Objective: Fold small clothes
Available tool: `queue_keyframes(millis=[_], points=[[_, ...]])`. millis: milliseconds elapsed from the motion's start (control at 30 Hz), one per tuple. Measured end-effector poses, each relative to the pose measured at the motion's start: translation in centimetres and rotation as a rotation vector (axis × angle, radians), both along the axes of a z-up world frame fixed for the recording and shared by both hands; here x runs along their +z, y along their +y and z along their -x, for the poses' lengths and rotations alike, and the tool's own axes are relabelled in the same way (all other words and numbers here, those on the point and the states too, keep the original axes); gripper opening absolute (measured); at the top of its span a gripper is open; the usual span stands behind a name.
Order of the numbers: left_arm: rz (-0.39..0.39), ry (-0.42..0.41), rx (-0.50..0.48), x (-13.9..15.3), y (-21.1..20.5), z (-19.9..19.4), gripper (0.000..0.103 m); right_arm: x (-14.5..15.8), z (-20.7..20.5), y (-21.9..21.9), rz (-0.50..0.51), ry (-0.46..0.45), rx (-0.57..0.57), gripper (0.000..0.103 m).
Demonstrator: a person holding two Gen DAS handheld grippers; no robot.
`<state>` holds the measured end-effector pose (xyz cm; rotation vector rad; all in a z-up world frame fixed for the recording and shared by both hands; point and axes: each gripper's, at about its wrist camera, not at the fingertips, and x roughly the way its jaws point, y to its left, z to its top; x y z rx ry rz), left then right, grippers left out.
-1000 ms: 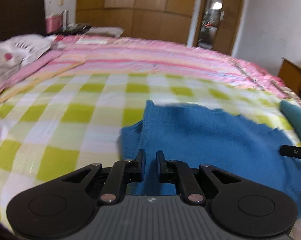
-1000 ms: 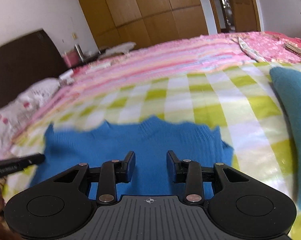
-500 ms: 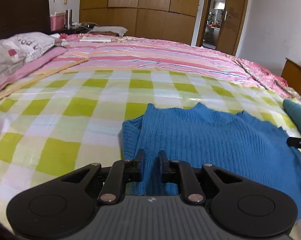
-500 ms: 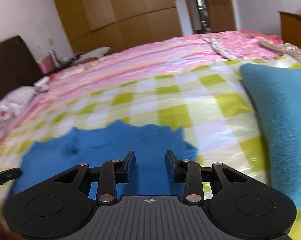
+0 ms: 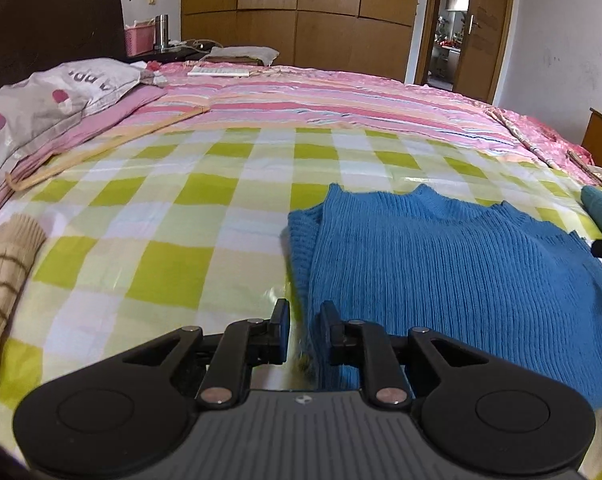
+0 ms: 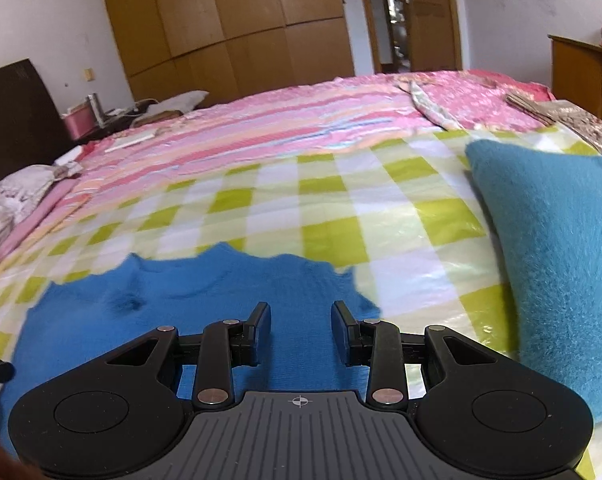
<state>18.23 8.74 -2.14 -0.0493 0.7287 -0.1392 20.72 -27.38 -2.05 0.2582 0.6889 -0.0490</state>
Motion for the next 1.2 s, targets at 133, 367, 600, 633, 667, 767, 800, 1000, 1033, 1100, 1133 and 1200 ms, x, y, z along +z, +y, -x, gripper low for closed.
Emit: queue_keyframes(millis=[133,367,600,633,667,767,800,1000,1033,1100,1133,1200], points=[[0.038,0.01,0.002,0.1,0.9,1.3,0.024,1.1,0.3,2.5,-0.021,-0.004,0.076,0.033],[0.114,0.04,0.0,-0.2,2.5,3.6,0.024,1.8,-0.4,9.8,-0.045,0.022,0.245,0.033],[0.17,0.051,-0.022,-0.2,3.5,4.3,0.024,1.7,-1.3,16.4,-0.041,0.073,0.348,0.033],[0.175,0.054,-0.026,-0.2,3.7,4.3,0.024,1.7,-1.4,17.1,-0.037,0.081,0.356,0.033],[0.18,0.058,-0.032,-0.2,3.8,4.3,0.024,1.7,-1.5,17.8,-0.032,0.087,0.362,0.033],[0.196,0.071,-0.041,-0.4,4.2,4.2,0.024,1.7,-1.8,19.5,-0.017,0.101,0.381,0.035],[0.204,0.076,-0.043,-0.5,4.3,4.2,0.024,1.7,-1.9,20.0,-0.013,0.103,0.384,0.035],[0.206,0.082,-0.068,-0.5,4.4,4.4,0.024,1.2,-2.9,22.5,0.022,0.127,0.389,0.036],[0.21,0.083,-0.07,-0.5,4.4,4.4,0.024,1.1,-3.0,22.8,0.025,0.13,0.389,0.036],[0.216,0.086,-0.071,-0.5,4.5,4.4,0.024,1.1,-3.2,23.4,0.033,0.133,0.388,0.037],[0.219,0.088,-0.072,-0.5,4.5,4.4,0.024,1.1,-3.2,23.6,0.036,0.134,0.388,0.037],[0.224,0.09,-0.072,-0.5,4.6,4.4,0.024,1.1,-3.3,24.1,0.039,0.137,0.392,0.037]])
